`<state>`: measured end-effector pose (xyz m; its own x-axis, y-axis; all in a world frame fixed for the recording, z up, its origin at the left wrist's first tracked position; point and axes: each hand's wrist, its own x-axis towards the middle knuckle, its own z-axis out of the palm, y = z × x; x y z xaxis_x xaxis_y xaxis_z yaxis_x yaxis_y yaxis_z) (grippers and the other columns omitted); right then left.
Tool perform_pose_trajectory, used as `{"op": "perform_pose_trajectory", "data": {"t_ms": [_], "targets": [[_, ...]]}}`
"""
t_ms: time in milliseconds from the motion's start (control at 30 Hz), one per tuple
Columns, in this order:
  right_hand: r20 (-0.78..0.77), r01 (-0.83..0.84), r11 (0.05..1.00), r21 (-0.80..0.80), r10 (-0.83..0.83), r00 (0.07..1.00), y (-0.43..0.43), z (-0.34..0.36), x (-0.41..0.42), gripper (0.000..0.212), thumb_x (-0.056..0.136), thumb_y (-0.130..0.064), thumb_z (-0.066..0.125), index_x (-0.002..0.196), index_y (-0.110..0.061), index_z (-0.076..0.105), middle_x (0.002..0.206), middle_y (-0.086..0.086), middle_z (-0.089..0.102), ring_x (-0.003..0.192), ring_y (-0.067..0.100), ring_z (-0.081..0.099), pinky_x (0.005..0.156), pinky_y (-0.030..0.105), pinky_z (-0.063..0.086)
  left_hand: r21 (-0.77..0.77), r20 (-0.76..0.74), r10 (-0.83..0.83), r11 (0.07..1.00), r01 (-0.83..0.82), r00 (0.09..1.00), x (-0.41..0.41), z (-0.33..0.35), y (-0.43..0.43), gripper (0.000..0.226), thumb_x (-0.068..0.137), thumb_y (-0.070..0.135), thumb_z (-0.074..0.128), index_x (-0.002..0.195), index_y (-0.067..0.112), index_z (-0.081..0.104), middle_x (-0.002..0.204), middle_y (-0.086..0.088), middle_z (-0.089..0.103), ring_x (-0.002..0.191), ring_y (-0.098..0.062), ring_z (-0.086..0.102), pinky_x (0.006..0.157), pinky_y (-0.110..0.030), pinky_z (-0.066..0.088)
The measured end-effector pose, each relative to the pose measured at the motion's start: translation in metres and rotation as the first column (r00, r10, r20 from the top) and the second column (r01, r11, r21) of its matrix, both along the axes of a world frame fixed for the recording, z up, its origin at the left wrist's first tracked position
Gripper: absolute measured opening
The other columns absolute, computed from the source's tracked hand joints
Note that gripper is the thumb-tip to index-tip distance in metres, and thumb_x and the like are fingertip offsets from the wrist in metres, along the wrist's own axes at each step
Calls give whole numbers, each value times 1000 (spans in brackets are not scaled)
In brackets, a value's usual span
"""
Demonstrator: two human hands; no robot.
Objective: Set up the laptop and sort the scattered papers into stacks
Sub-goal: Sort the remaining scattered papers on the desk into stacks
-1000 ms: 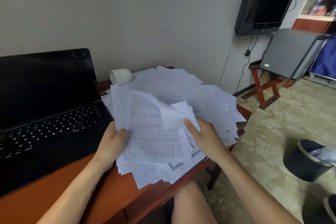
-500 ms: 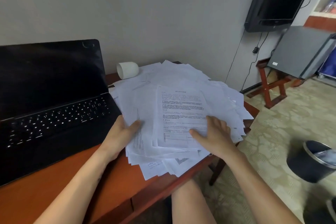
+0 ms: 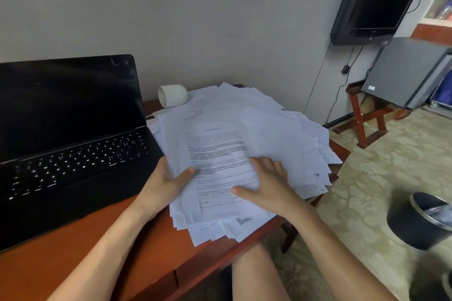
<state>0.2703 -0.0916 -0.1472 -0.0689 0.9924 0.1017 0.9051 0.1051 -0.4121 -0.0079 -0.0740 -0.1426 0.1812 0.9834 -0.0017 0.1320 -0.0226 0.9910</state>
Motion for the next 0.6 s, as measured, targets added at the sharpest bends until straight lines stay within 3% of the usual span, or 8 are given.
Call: {"op": "perform_pose_trajectory", "data": {"t_ms": [133, 233, 300, 367, 500, 600], "targets": [[-138, -92, 995, 47, 98, 986, -3, -6, -9, 70, 89, -65, 58, 148, -37, 34, 143, -13, 35, 133, 11, 23, 118, 36, 23, -21, -28, 57, 998, -58, 998, -1, -5, 2, 51, 95, 20, 76, 137, 27, 48, 122, 10, 73, 112, -14, 72, 98, -47, 60], [-312, 13, 997, 76, 12, 950, -4, -3, -4, 57, 97, -47, 57, 148, -29, 39, 143, -12, 39, 135, 7, 23, 120, 36, 26, -77, 53, 55, 996, -51, 997, -2, -4, 4, 47, 98, 7, 69, 133, 32, 51, 118, 9, 75, 109, -16, 74, 92, -43, 62], [-197, 48, 995, 87, -30, 980, -3, -3, -1, 59, 98, -46, 55, 151, -24, 37, 146, -9, 40, 138, 11, 21, 121, 35, 21, -122, 117, 81, 990, -66, 990, -2, -2, 6, 48, 99, -2, 62, 130, 34, 53, 117, 6, 76, 107, -18, 75, 87, -41, 62], [-135, -7, 997, 71, 17, 991, -5, -2, -4, 61, 99, -44, 54, 153, -23, 35, 151, -8, 39, 141, 12, 20, 122, 34, 16, -122, 121, 123, 987, -108, 985, -3, -3, 6, 46, 101, -1, 59, 128, 36, 55, 116, 6, 76, 105, -18, 75, 89, -44, 61], [-227, -47, 998, 48, 57, 972, -7, -5, -13, 60, 101, -38, 54, 155, -22, 33, 154, -7, 37, 144, 10, 19, 122, 34, 18, -77, 60, 153, 986, -148, 986, -1, -2, 4, 41, 103, 10, 60, 135, 33, 52, 122, 6, 74, 106, -18, 74, 94, -48, 60], [-338, 43, 995, 85, -12, 941, 3, -6, -16, 43, 99, -30, 49, 143, -26, 48, 136, -4, 56, 131, 17, 40, 115, 43, 33, -93, 74, 137, 987, -130, 988, -1, -2, 5, 41, 102, 6, 59, 134, 31, 53, 121, 5, 74, 108, -19, 74, 95, -49, 60]]}}
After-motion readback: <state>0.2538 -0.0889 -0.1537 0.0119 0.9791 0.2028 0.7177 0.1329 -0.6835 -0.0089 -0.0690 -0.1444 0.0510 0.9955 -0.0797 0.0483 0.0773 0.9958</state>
